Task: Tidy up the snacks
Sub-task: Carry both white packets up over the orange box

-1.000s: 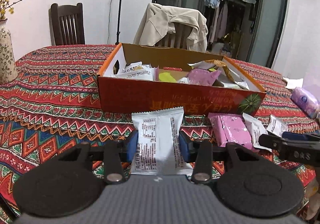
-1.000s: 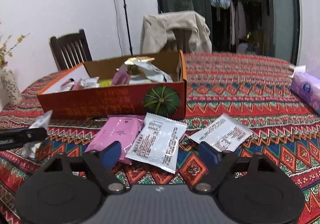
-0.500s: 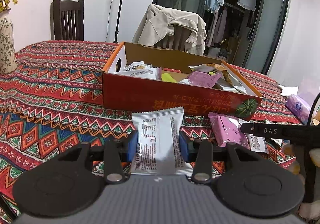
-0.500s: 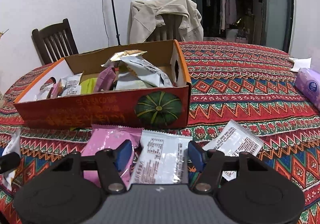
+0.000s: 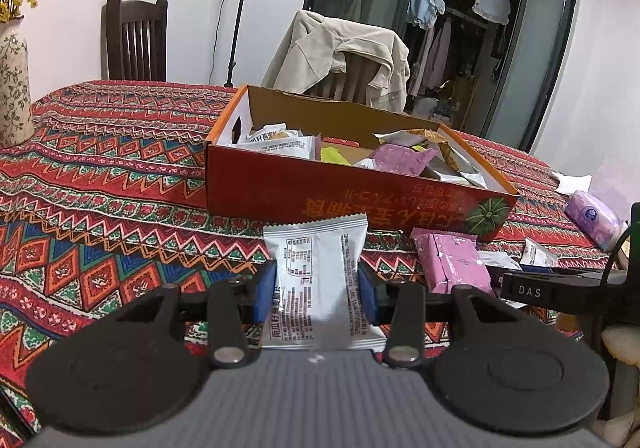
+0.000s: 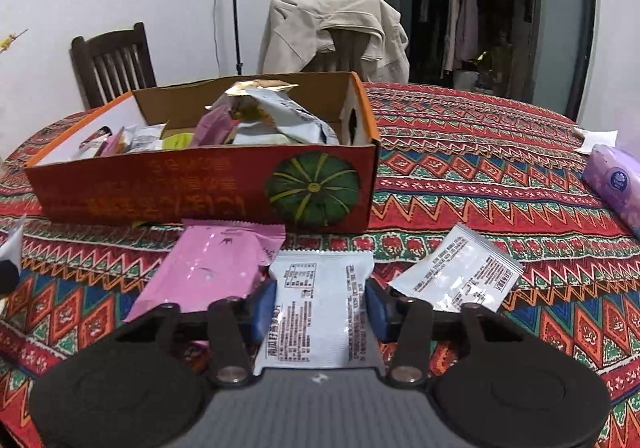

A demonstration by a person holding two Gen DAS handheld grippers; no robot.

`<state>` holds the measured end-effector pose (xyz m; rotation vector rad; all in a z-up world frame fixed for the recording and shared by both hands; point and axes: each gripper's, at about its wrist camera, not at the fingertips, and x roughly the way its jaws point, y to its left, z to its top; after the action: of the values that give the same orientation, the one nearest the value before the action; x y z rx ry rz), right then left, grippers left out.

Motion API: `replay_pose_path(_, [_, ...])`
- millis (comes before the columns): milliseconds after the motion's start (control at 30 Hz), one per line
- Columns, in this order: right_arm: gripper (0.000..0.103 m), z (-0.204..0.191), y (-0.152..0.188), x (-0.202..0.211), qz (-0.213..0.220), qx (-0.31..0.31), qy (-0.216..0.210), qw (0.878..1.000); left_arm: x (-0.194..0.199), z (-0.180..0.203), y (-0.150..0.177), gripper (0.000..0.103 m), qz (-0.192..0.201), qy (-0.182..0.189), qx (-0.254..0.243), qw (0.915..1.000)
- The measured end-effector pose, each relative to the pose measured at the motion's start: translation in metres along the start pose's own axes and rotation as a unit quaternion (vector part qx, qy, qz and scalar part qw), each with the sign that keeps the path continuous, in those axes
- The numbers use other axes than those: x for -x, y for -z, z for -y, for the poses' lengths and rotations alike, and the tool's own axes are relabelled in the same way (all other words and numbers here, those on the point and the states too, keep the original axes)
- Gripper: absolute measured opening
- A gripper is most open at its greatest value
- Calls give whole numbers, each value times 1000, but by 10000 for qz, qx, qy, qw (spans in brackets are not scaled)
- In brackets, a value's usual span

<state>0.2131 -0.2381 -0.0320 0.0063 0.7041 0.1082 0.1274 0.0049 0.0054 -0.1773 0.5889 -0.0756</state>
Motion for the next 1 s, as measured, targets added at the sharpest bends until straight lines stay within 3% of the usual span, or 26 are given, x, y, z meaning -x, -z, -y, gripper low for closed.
replay_pose_path(433, [40,-7,-13,54,984,266,-50,9948,11,5,-22,44,331,-103,-162,9993])
replay_pose_path(667, [40,-16,-51,69,1503,419,-106,9877,11,21,-67,44,723,-197,-520,9958])
replay_pose_path(1000, [40,-27,-109,47,1810,481,-186,9821,-13,40,-124,43,1128,-326,-651,9909])
